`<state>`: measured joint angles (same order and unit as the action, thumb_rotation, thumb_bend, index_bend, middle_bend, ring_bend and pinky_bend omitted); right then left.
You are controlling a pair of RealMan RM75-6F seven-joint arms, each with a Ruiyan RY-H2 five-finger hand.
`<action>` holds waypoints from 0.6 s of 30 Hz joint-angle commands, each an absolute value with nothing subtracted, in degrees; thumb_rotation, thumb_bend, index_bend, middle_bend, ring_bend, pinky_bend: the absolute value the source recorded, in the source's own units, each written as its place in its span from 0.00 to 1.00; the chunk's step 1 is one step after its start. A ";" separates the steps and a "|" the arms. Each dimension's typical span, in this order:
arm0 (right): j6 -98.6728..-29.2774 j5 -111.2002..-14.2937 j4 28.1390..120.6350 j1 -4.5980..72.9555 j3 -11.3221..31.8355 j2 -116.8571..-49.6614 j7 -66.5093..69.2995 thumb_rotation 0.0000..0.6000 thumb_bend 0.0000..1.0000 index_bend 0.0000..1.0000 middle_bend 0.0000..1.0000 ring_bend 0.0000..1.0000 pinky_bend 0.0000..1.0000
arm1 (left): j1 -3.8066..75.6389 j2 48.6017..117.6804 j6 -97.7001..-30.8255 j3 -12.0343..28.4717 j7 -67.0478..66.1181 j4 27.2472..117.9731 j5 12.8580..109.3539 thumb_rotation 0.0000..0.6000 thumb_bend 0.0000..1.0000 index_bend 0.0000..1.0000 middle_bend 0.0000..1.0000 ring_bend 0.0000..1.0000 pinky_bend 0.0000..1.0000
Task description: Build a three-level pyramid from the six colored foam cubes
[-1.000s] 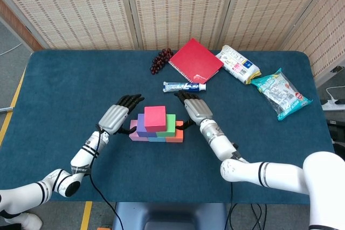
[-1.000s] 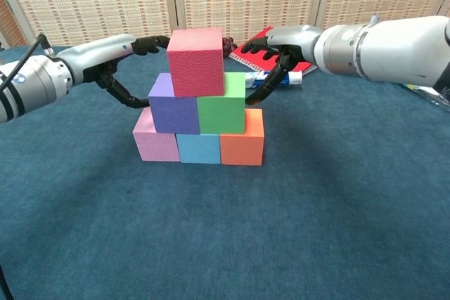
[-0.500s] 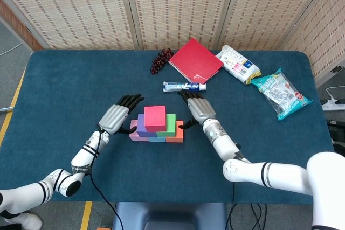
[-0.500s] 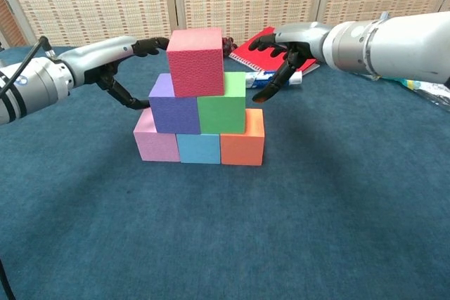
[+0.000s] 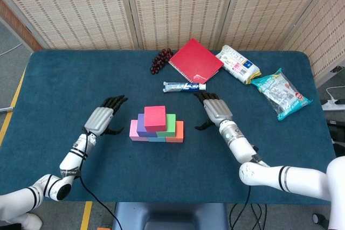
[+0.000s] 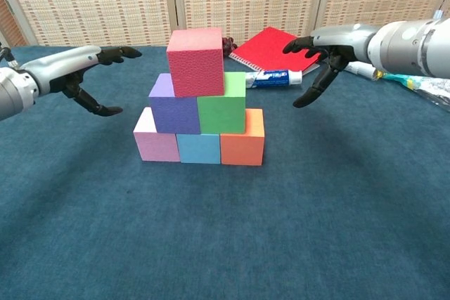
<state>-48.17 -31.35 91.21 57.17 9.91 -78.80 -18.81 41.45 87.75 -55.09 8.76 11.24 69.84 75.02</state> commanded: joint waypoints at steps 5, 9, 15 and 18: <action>-46.58 -31.14 87.54 57.58 9.85 -81.53 -18.62 1.00 0.00 0.00 0.01 0.00 0.00 | 40.53 90.33 -54.23 7.78 11.80 65.78 74.48 1.00 0.29 0.00 0.00 0.00 0.03; -45.99 -30.64 84.63 58.63 9.84 -84.35 -19.59 1.00 0.00 0.00 0.01 0.00 0.00 | 40.97 92.71 -54.07 8.01 11.40 63.05 74.75 1.00 0.29 0.00 0.00 0.00 0.03; -45.50 -29.78 81.56 59.81 9.99 -87.46 -20.81 1.00 0.00 0.00 0.01 0.00 0.00 | 41.66 94.31 -52.90 7.65 12.51 61.52 75.93 1.00 0.29 0.00 0.00 0.00 0.03; -45.32 -29.32 79.95 60.34 10.23 -88.91 -21.32 1.00 0.00 0.00 0.01 0.00 0.00 | 42.06 95.25 -52.70 7.52 12.70 60.82 76.67 1.00 0.29 0.00 0.00 0.00 0.03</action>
